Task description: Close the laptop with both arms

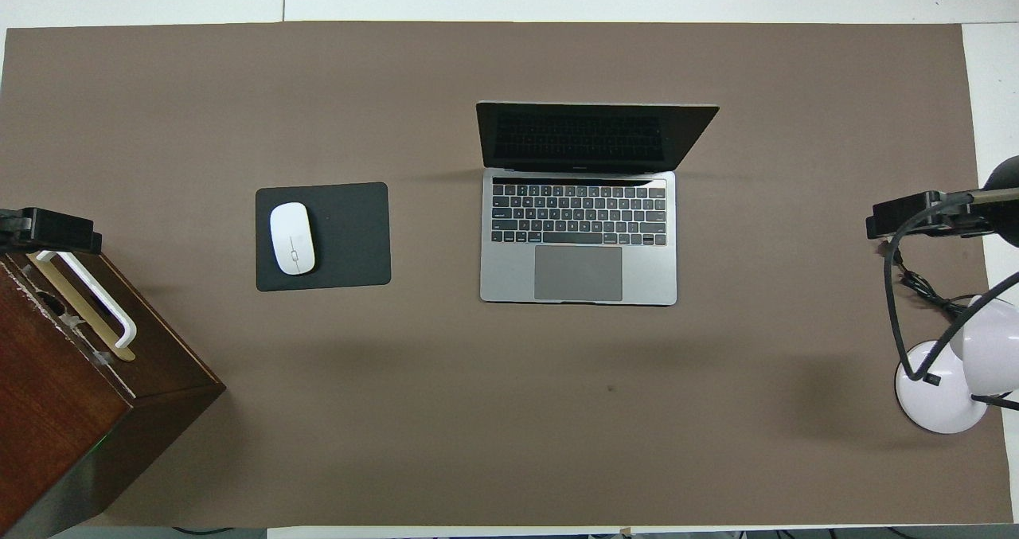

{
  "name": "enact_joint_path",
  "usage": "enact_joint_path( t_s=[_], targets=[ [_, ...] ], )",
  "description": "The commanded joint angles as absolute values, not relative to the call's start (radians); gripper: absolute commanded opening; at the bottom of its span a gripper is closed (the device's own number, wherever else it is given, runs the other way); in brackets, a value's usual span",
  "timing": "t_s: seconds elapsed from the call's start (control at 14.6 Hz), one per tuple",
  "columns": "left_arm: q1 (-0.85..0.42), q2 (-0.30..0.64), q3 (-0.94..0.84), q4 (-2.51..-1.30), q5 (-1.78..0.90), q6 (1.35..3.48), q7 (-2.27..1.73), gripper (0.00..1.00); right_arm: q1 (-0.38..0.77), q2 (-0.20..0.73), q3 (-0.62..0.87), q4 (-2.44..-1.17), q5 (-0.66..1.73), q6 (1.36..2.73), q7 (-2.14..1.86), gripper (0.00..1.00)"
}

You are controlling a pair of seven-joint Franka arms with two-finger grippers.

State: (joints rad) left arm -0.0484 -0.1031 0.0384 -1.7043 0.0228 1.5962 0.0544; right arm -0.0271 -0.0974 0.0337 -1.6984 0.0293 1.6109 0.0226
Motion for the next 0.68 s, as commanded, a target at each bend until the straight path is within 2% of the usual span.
enact_joint_path(
  t_s=[0.0, 0.62],
  targets=[
    [-0.064, -0.112, 0.046, -1.701, 0.034, 1.591, 0.038, 1.0, -0.029, -0.083, 0.037, -1.674, 0.035, 1.594, 0.008, 1.0],
    [-0.061, -0.114, 0.048, -1.701, 0.034, 1.598, 0.04, 1.0, -0.029, -0.081, 0.038, -1.674, 0.034, 1.589, 0.008, 1.0]
  ],
)
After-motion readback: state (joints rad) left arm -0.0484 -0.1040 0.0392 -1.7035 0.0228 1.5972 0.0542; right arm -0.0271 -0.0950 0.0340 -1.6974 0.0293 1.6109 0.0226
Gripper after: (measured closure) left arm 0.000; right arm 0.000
